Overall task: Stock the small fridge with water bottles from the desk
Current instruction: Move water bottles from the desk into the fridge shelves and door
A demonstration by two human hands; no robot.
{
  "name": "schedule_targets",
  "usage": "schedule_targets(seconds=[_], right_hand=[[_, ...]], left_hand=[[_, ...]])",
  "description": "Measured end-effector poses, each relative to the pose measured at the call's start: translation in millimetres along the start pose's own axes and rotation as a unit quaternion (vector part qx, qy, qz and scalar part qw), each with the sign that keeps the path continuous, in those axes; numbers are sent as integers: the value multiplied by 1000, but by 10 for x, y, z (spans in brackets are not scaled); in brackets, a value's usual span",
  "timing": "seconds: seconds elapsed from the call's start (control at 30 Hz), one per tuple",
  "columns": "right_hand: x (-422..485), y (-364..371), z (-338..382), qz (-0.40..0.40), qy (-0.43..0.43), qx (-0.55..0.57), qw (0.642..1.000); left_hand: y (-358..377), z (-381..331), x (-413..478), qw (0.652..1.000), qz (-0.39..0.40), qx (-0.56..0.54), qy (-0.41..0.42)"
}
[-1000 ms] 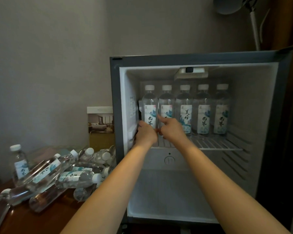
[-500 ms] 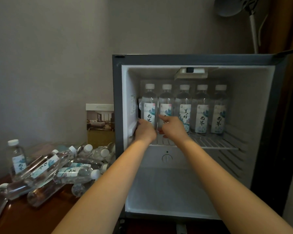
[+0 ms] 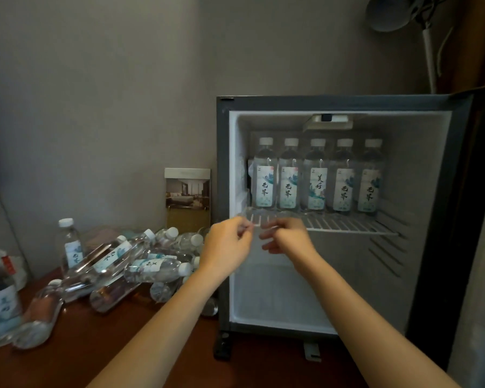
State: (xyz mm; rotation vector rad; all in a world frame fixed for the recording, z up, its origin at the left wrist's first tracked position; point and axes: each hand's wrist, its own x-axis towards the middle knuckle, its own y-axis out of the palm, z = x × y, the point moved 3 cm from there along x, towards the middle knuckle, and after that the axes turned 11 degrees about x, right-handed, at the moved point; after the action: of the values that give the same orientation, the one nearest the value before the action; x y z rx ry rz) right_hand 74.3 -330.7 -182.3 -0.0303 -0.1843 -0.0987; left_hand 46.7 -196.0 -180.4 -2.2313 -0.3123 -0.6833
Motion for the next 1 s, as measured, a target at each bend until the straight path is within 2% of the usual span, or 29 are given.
schedule_targets(seconds=[0.13,0.27,0.4,0.5,0.6,0.73,0.93,1.0], right_hand=[[-289,402,-356,110,30,-22,993],[-476,874,-700,230,58,-73,969],[-453,1267,-1024,270,69,-111,954],[-328,1470,-1174,252,69,-123,957],[-117,1658,-1307,196,52,-131,970],[144,1932,-1444,119,89,-42,988],[456,2210,-1579,51,122,75,988],[515,2229,-1584,36,119,73,990]], left_hand=[[-216,776,-402,994,-42,-51,-93],[-252,1643,-687,978,5,-28,-205],[-270,2186,-879,963,26,-13,-268],[-298,2382,-913,956,29,3,-293],[-303,2507,-881,955,31,18,-296],[-254,2668,-796,952,24,3,-304],[-179,2837,-721,953,64,-19,-297],[-164,2893,-734,951,71,-27,-301]])
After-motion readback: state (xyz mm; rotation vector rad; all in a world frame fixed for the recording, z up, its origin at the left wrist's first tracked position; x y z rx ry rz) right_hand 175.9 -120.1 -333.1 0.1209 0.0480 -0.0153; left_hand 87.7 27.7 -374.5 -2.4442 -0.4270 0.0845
